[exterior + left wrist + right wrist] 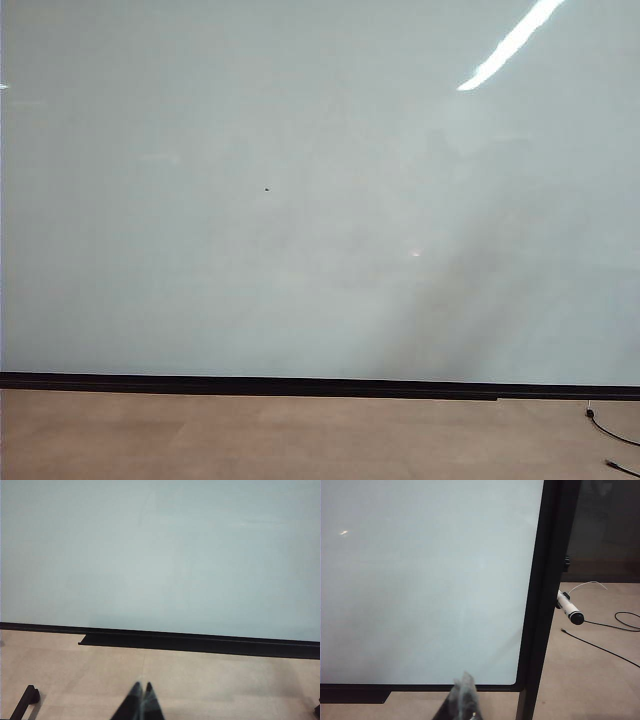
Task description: Pick up the pen on the shelf to the right of the whiteboard and write the letter A.
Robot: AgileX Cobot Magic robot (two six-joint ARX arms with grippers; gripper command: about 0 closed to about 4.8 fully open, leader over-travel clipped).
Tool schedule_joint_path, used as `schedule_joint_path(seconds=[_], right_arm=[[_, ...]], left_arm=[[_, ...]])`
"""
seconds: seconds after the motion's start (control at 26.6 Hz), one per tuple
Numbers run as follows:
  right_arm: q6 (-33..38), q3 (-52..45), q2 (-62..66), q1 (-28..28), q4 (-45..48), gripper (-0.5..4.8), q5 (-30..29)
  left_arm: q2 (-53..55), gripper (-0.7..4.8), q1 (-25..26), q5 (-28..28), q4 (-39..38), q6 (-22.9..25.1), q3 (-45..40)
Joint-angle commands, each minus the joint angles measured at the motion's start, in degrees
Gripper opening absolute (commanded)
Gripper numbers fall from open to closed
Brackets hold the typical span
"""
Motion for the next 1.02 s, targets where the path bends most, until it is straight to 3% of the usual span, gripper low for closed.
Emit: schedule_joint_path(seconds=[0.04,0.49,0.75,1.02], right_arm=[[0.09,0.26,0.0,0.02,0.92,-0.08,-0.02],[0.09,0.26,0.0,0.02,1.05,-0.08,0.04],[0.04,0.26,0.0,-0.04,1.73,-0.08,18.03],[0.17,0.26,0.0,0.02,1.36,-0.07,18.91]], left_arm=[[0.0,-0.04,0.0,0.2,0.52,0.24,0.15],[0.0,-0.04,0.0,0.2,0.52,0.24,0.15],[0.0,-0.04,0.0,0.2,0.52,0.22,0.15],[0.0,-0.05,0.0,0.2,0.52,0.24,0.15]])
